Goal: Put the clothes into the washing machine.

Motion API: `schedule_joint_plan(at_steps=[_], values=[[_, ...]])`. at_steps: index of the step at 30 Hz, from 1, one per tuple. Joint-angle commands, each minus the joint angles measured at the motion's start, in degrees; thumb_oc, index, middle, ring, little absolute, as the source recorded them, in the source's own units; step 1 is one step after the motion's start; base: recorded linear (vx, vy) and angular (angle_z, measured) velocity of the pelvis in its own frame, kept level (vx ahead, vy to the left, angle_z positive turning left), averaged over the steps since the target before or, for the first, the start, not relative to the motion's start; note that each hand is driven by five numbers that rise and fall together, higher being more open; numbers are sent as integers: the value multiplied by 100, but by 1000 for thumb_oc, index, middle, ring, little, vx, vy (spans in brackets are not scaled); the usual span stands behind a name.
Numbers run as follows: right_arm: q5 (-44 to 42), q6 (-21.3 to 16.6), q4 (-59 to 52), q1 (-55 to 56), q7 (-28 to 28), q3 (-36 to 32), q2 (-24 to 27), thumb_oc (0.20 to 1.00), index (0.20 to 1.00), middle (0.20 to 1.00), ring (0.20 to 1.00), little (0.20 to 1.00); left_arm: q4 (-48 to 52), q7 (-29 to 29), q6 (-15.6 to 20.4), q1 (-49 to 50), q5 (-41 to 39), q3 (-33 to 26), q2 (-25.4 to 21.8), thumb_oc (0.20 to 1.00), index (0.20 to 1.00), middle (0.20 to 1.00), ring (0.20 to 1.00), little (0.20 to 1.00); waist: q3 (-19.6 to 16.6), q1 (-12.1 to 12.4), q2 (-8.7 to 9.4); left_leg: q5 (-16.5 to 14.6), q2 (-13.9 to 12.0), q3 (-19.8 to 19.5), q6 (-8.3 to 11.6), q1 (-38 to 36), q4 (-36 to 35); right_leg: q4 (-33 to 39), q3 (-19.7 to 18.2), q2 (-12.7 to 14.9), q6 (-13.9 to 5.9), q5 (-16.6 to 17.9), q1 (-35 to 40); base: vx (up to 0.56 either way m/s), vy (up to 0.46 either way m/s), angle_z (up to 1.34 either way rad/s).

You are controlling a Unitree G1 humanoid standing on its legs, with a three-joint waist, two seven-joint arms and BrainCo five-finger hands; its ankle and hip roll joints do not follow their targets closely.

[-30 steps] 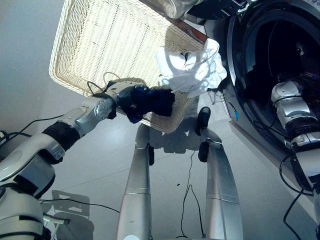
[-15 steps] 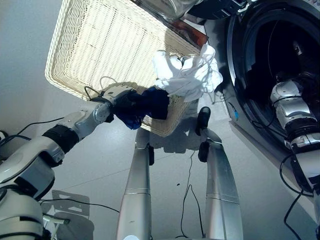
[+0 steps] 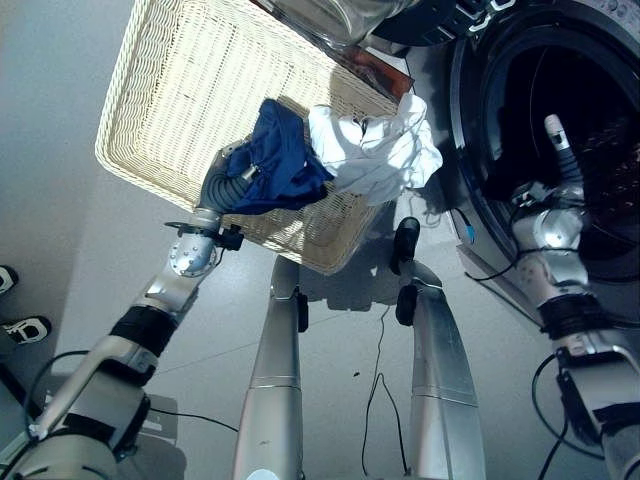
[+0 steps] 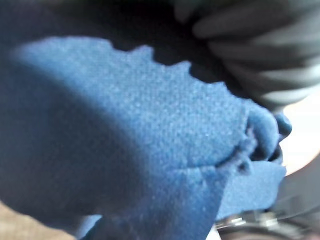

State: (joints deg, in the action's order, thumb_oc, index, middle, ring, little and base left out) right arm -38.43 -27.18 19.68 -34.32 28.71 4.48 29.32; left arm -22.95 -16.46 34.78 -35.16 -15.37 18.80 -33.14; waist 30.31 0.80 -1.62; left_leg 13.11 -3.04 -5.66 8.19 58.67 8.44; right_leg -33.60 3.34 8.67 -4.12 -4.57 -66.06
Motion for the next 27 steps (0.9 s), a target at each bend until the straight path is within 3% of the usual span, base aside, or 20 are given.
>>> schedule_joint_plan(at_steps=[1,8,12,17,27], values=[[-256,-360,-705,193,-581,-166,10,1000,1000,1000,1000,1000,440,-194,684,-121,68,-419,283,200,200,200,200,200,-52,-98,54,-821,470,392,-469,-150,655,1331,265,-557,-254,937,600,-3,19,-4],[-355,153,-1683,530,-2089,274,-374,1000,1000,1000,1000,1000,1142,-5,721,-128,285,-517,580,200,200,200,200,200,-52,-160,90,-757,490,427,-487,-155,631,1332,246,-558,-256,957,603,-5,18,-3],[-579,276,-1999,568,-2787,441,-361,1000,1000,1000,1000,1000,1470,148,644,-182,554,-430,574,200,200,200,200,200,-52,-170,105,-733,494,433,-490,-154,629,1355,268,-529,-276,973,618,0,0,0],[-793,802,-2459,515,-3687,771,-263,1000,1000,1000,1000,1000,1862,303,550,-313,664,-251,504,200,200,200,200,200,-52,-179,116,-704,507,427,-499,-159,613,1363,278,-517,-287,996,608,0,0,0],[-1441,1962,-2990,26,-4604,1543,-170,1000,1000,1000,1000,1000,2156,79,265,-797,1350,311,535,200,200,200,200,200,-52,-150,176,-645,533,383,-491,-162,607,1389,328,-517,-298,1031,632,0,0,0]])
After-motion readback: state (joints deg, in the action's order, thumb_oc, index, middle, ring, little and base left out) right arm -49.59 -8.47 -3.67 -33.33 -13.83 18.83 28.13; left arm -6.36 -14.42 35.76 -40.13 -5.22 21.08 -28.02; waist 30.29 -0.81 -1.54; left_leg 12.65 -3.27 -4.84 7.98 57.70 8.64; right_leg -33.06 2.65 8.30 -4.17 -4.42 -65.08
